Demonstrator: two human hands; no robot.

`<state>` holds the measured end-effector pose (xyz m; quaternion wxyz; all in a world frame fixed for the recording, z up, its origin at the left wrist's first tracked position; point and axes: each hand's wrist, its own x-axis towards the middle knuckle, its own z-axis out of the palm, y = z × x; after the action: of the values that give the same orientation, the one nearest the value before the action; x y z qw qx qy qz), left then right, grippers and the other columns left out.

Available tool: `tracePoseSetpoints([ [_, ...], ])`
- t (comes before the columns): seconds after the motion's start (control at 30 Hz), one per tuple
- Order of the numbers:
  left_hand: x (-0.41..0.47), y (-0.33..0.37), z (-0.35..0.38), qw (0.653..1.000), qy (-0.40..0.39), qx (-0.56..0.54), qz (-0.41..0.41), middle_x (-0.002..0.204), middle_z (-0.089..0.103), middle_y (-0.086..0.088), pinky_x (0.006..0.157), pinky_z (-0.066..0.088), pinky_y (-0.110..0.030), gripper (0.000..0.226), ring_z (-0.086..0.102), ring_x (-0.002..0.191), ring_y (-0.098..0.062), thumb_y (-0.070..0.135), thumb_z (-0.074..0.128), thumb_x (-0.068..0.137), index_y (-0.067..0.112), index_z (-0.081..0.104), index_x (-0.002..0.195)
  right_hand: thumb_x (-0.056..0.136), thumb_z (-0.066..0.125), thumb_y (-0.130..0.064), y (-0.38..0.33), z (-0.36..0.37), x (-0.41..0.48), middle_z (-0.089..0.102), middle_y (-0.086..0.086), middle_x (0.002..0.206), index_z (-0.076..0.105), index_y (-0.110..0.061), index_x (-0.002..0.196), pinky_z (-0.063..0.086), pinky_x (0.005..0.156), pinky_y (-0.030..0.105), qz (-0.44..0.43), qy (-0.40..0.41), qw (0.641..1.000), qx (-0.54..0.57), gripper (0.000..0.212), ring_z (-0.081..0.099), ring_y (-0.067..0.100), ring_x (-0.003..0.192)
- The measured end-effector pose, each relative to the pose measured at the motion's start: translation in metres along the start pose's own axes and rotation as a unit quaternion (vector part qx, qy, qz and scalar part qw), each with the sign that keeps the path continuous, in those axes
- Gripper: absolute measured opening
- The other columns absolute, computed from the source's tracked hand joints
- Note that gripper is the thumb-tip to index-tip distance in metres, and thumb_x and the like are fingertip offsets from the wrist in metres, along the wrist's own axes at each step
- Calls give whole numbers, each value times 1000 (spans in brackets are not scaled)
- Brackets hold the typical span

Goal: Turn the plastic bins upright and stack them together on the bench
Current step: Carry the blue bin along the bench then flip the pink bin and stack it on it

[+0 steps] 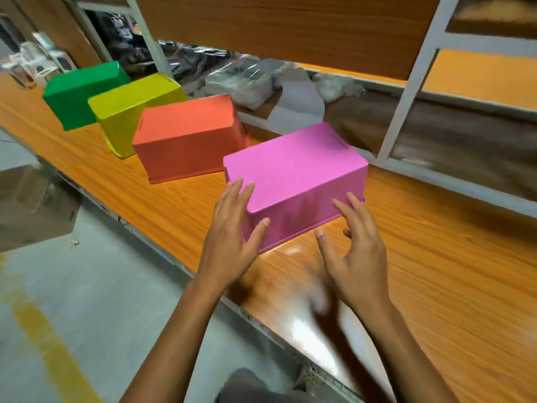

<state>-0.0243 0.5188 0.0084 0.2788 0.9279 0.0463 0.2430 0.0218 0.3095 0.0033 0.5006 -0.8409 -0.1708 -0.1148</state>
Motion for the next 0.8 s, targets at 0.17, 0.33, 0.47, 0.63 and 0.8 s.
tracePoseSetpoints([
  [0.17,59,-19,10,999,-18,7,35,157,34,-14,122,18,-36,65,24,149,-27,40,51,94,7,38,149,86,61,-38,1,21,36,40,11,156,58,-13,136,30,114,28,29,25,998,-52,56,41,26,142],
  [0.33,126,-42,27,998,-35,2,60,156,35,-18,121,18,-38,65,26,148,-33,41,48,94,5,40,148,86,60,-40,2,50,77,29,15,161,51,-16,141,26,112,28,70,39,991,-103,61,32,33,144],
  [0.47,177,-58,49,993,-96,-25,72,155,37,-17,119,19,-36,68,28,147,-33,44,45,93,5,37,148,90,60,-42,8,75,99,5,20,166,27,-17,155,21,121,49,180,28,969,-166,77,10,38,152],
  [0.63,241,-89,78,979,-200,-6,39,152,40,-20,115,25,-39,75,36,141,-34,44,56,92,0,33,149,85,71,-44,19,110,109,-6,21,166,-8,-12,158,6,124,44,315,33,947,-46,112,-7,35,154],
  [0.8,272,-105,95,940,-338,-2,-40,136,60,-13,97,44,-37,58,57,122,-34,54,53,93,13,55,134,59,75,-71,34,143,106,40,4,158,-1,-35,153,39,114,48,417,139,890,120,126,43,25,142],
])
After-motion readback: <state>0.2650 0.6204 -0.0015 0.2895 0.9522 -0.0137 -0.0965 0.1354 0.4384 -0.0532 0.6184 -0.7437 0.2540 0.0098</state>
